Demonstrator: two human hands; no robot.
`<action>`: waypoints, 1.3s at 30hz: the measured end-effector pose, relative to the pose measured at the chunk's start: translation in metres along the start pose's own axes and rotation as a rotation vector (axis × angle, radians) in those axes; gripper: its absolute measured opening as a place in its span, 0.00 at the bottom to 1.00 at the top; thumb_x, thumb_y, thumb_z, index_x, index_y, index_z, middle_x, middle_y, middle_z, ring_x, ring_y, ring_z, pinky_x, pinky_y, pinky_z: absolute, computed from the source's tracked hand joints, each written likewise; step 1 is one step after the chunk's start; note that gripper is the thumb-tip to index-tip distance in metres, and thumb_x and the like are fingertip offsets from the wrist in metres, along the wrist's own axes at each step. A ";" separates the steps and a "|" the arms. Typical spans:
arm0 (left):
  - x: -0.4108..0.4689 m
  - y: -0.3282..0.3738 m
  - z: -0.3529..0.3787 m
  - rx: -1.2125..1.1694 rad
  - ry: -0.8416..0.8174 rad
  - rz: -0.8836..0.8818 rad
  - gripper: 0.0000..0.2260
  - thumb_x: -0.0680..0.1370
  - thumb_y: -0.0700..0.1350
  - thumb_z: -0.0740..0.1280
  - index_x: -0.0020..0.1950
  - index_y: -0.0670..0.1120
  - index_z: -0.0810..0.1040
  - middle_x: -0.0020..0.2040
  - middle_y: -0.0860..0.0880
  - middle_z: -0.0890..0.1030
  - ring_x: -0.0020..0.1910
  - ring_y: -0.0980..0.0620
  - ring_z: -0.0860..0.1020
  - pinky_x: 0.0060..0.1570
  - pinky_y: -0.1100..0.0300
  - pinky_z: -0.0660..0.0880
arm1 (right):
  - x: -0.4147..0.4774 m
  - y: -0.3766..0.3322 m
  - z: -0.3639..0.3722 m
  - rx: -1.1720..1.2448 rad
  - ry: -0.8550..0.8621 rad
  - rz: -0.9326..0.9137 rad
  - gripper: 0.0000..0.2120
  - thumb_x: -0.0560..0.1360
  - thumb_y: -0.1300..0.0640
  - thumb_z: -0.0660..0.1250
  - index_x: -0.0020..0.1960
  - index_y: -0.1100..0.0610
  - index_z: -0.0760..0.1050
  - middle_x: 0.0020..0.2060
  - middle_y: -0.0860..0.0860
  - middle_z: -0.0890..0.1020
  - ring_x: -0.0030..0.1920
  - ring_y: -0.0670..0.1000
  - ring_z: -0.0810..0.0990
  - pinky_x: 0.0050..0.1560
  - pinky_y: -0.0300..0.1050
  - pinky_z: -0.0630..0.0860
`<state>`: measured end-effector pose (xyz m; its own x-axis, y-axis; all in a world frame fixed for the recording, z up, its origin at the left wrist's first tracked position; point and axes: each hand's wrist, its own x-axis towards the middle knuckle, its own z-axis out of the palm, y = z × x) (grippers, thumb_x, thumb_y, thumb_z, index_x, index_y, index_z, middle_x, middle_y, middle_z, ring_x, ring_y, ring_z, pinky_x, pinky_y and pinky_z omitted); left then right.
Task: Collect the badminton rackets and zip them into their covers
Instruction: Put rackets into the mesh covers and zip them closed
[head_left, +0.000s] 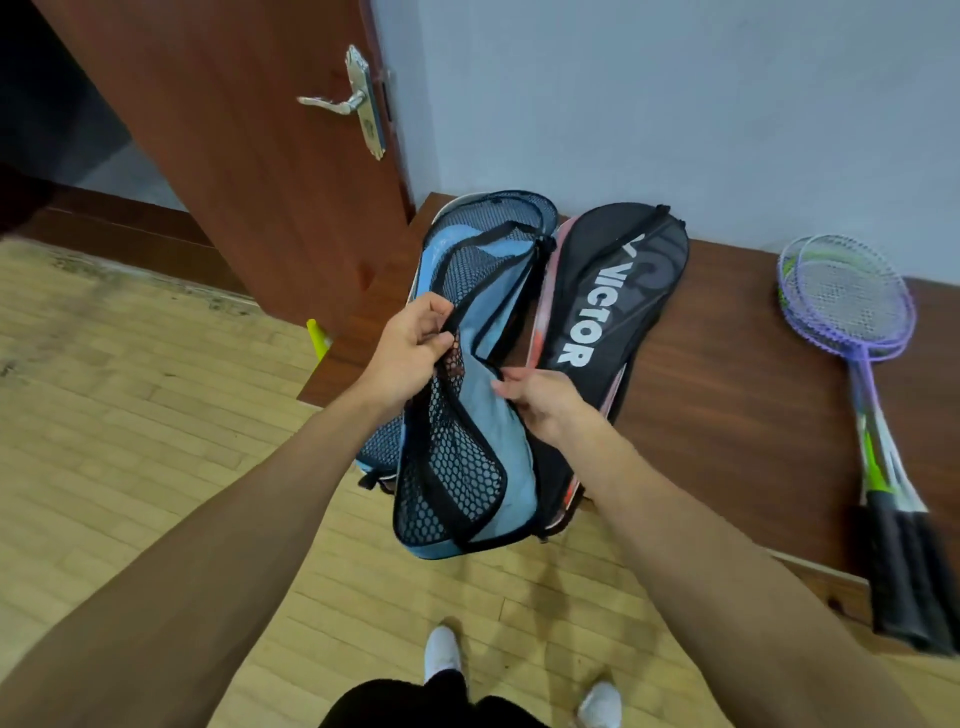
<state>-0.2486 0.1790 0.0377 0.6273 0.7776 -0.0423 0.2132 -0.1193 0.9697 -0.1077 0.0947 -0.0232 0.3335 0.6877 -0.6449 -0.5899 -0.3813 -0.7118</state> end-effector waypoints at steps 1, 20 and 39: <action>0.000 0.008 0.011 -0.012 0.005 0.009 0.15 0.78 0.28 0.57 0.46 0.48 0.71 0.42 0.51 0.79 0.41 0.55 0.76 0.48 0.56 0.73 | -0.005 -0.013 -0.012 -0.004 0.021 -0.043 0.18 0.70 0.72 0.70 0.58 0.66 0.77 0.43 0.55 0.83 0.40 0.50 0.81 0.43 0.42 0.79; 0.048 0.037 0.257 0.249 -0.072 0.019 0.08 0.76 0.29 0.61 0.48 0.42 0.72 0.44 0.50 0.74 0.43 0.56 0.72 0.45 0.76 0.67 | -0.039 -0.047 -0.298 -0.133 0.490 -0.241 0.16 0.71 0.70 0.70 0.58 0.61 0.78 0.54 0.56 0.82 0.50 0.51 0.81 0.56 0.45 0.78; 0.100 -0.061 0.323 0.508 -0.557 -0.277 0.12 0.75 0.37 0.66 0.58 0.42 0.74 0.50 0.47 0.77 0.50 0.50 0.75 0.49 0.60 0.71 | 0.010 -0.032 -0.344 -0.457 0.546 0.065 0.06 0.73 0.62 0.70 0.50 0.60 0.80 0.35 0.53 0.82 0.33 0.50 0.80 0.36 0.44 0.80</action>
<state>0.0429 0.0643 -0.1030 0.7546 0.4136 -0.5094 0.6467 -0.3377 0.6839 0.1671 -0.0990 -0.1027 0.6994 0.2925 -0.6522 -0.2939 -0.7141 -0.6354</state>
